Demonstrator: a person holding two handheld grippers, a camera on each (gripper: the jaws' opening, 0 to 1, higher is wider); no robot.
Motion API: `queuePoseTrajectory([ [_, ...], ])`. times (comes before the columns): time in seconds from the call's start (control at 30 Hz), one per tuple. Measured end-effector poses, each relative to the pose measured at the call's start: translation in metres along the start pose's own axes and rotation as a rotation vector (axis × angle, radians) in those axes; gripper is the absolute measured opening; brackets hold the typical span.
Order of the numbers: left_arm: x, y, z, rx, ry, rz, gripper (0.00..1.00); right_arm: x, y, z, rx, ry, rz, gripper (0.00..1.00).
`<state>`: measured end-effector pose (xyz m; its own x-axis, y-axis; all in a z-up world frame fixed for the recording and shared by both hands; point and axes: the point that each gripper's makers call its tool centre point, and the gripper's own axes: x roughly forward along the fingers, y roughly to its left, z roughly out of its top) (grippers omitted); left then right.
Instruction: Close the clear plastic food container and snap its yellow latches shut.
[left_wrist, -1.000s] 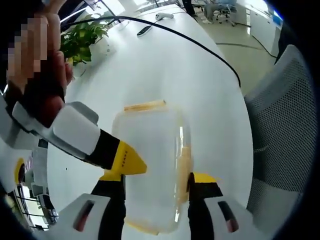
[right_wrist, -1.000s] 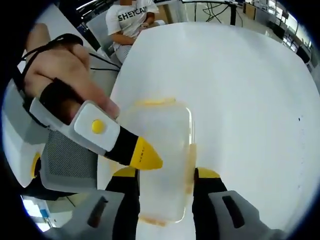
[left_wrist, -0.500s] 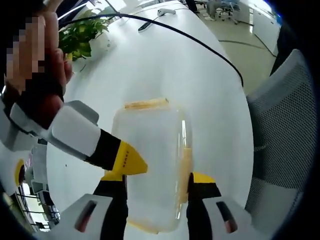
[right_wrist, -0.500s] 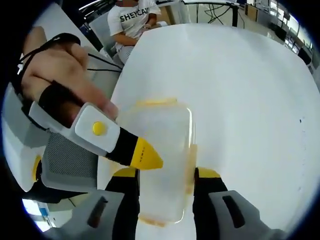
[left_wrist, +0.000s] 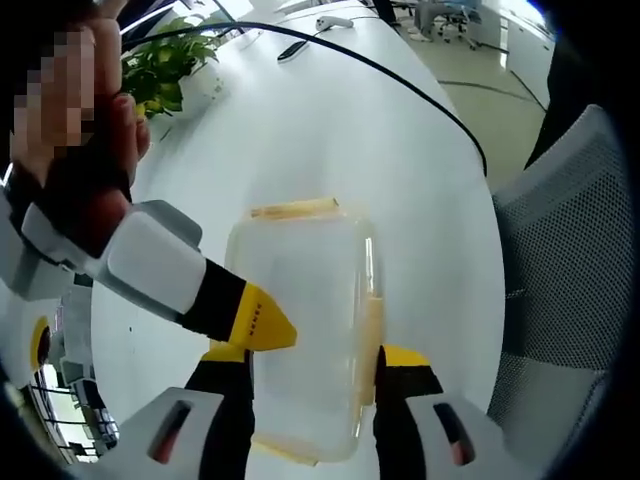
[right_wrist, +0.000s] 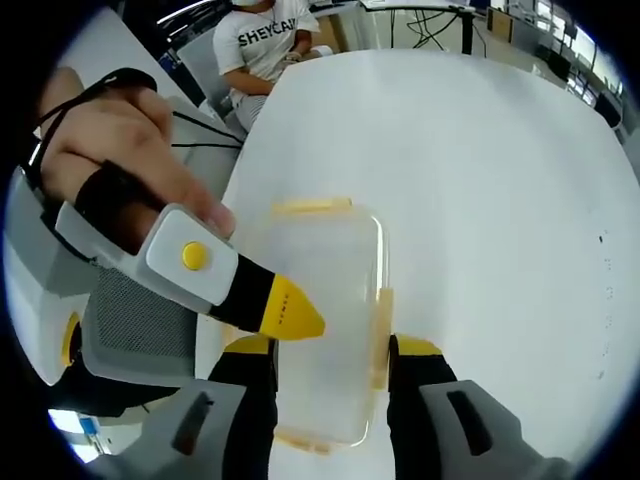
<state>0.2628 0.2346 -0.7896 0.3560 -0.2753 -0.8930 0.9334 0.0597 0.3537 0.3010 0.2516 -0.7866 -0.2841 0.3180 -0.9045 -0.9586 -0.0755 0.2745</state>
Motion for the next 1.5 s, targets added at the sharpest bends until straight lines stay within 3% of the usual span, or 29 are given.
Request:
queuePoseTrajectory([
  [0.4, -0.005, 0.000, 0.001, 0.006, -0.012, -0.094, 0.44, -0.003, 0.001, -0.001, 0.025, -0.034, -0.064, 0.41],
  [0.53, -0.008, -0.008, 0.002, -0.007, -0.021, -0.157, 0.56, -0.007, 0.002, -0.001, 0.037, -0.089, -0.107, 0.41],
  [0.63, -0.010, -0.017, -0.001, 0.041, -0.022, -0.179, 0.65, -0.010, 0.001, -0.003, 0.060, -0.156, -0.176, 0.42],
  [0.7, -0.011, -0.020, 0.000, 0.028, -0.037, -0.187, 0.71, -0.015, -0.004, -0.003, 0.054, -0.191, -0.261, 0.48],
  [0.8, -0.011, -0.023, -0.003, -0.023, -0.044, -0.189, 0.84, -0.017, 0.000, -0.004, 0.052, -0.216, -0.312, 0.66],
  [0.87, -0.012, -0.023, -0.004, -0.011, -0.063, -0.174, 0.92, -0.017, 0.009, -0.003, 0.042, -0.233, -0.318, 0.68],
  [1.0, -0.015, -0.019, -0.008, 0.000, -0.077, -0.164, 0.98, -0.015, 0.019, -0.007, 0.016, -0.215, -0.358, 0.75],
  [1.17, -0.018, -0.018, -0.011, -0.022, -0.089, -0.188, 0.98, -0.013, 0.024, -0.014, -0.014, -0.179, -0.398, 0.87],
  [1.5, -0.021, -0.003, -0.025, -0.053, -0.069, -0.195, 0.98, -0.009, 0.035, -0.024, -0.117, -0.082, -0.424, 0.98],
])
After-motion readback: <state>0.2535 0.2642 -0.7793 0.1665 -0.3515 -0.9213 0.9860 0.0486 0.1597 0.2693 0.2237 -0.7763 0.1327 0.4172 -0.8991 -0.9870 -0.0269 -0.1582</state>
